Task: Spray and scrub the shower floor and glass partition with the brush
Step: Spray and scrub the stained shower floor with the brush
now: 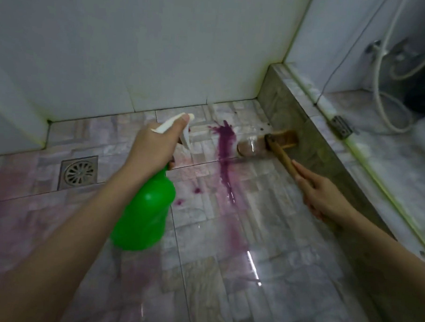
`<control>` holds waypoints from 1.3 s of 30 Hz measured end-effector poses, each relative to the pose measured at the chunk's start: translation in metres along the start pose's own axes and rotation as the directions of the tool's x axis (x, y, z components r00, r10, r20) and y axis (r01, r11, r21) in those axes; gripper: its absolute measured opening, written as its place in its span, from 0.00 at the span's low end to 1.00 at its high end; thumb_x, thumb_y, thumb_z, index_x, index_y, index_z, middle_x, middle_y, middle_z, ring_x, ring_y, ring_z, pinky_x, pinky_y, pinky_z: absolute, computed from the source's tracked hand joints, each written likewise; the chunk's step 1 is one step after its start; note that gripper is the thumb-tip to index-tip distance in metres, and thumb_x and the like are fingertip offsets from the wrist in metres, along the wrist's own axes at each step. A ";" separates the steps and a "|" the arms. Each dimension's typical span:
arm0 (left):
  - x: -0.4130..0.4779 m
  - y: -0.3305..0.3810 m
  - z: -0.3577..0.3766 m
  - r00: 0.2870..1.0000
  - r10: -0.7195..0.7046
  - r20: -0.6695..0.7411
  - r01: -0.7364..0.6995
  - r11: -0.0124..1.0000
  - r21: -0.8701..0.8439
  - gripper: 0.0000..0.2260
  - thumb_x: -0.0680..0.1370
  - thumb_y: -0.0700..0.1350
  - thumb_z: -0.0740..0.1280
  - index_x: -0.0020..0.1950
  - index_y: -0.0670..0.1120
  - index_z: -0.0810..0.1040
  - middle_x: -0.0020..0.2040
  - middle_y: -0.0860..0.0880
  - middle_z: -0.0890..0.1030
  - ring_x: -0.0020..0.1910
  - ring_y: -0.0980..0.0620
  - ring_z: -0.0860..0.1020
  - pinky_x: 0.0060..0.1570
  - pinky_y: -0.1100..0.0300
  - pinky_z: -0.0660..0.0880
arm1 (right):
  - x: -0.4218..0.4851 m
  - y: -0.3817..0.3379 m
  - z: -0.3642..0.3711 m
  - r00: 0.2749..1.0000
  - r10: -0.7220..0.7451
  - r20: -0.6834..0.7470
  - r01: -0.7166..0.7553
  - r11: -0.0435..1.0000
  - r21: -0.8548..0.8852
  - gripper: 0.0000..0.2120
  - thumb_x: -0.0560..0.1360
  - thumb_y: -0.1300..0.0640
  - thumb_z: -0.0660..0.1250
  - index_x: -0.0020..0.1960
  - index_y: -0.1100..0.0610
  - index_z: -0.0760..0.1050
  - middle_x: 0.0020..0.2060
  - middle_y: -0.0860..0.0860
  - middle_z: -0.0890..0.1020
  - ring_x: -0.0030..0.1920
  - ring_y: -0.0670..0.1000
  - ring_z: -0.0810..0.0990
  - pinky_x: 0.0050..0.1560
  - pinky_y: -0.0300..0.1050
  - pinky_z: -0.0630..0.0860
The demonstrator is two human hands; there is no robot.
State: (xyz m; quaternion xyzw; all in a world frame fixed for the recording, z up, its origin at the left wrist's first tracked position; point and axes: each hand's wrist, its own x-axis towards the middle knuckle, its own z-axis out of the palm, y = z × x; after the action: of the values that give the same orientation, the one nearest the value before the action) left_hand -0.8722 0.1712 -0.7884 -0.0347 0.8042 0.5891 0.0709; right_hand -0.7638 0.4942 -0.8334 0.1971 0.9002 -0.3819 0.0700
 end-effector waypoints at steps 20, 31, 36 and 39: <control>0.025 -0.007 0.088 0.983 -0.143 -0.119 0.163 0.971 0.178 0.23 0.80 0.57 0.64 0.39 0.39 0.83 0.30 0.48 0.80 0.18 0.57 0.75 0.19 0.66 0.70 | 0.008 0.017 -0.002 0.981 0.016 0.196 0.003 0.995 -0.098 0.21 0.81 0.49 0.56 0.71 0.34 0.60 0.25 0.53 0.73 0.21 0.52 0.72 0.23 0.51 0.76; 0.033 -0.013 0.104 0.969 -0.114 -0.217 0.138 0.986 0.097 0.26 0.80 0.58 0.65 0.43 0.35 0.83 0.28 0.46 0.79 0.15 0.59 0.72 0.17 0.67 0.69 | 0.016 0.027 -0.007 0.979 -0.031 0.202 0.046 0.996 -0.071 0.21 0.81 0.49 0.56 0.71 0.32 0.60 0.26 0.53 0.74 0.20 0.51 0.72 0.22 0.49 0.75; 0.031 -0.007 0.109 0.977 -0.119 -0.177 0.140 0.984 0.109 0.22 0.81 0.55 0.64 0.37 0.41 0.81 0.30 0.48 0.80 0.15 0.59 0.72 0.17 0.67 0.68 | 0.018 0.031 -0.008 0.977 -0.049 0.206 0.057 0.998 -0.034 0.21 0.81 0.49 0.57 0.70 0.33 0.60 0.25 0.52 0.73 0.22 0.53 0.72 0.24 0.50 0.76; 0.031 -0.007 0.113 0.974 -0.110 -0.199 0.138 0.982 0.133 0.22 0.80 0.57 0.65 0.38 0.39 0.81 0.31 0.46 0.80 0.15 0.60 0.72 0.17 0.67 0.67 | 0.020 0.032 -0.006 0.977 -0.051 0.205 0.048 0.999 0.020 0.21 0.81 0.50 0.57 0.71 0.34 0.61 0.26 0.53 0.72 0.20 0.50 0.70 0.22 0.47 0.74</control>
State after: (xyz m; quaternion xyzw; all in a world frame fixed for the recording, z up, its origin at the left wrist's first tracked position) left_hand -0.8936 0.2770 -0.8336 -0.1359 0.8444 0.5171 0.0323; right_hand -0.7692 0.5248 -0.8564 0.1345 0.8901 -0.4084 0.1514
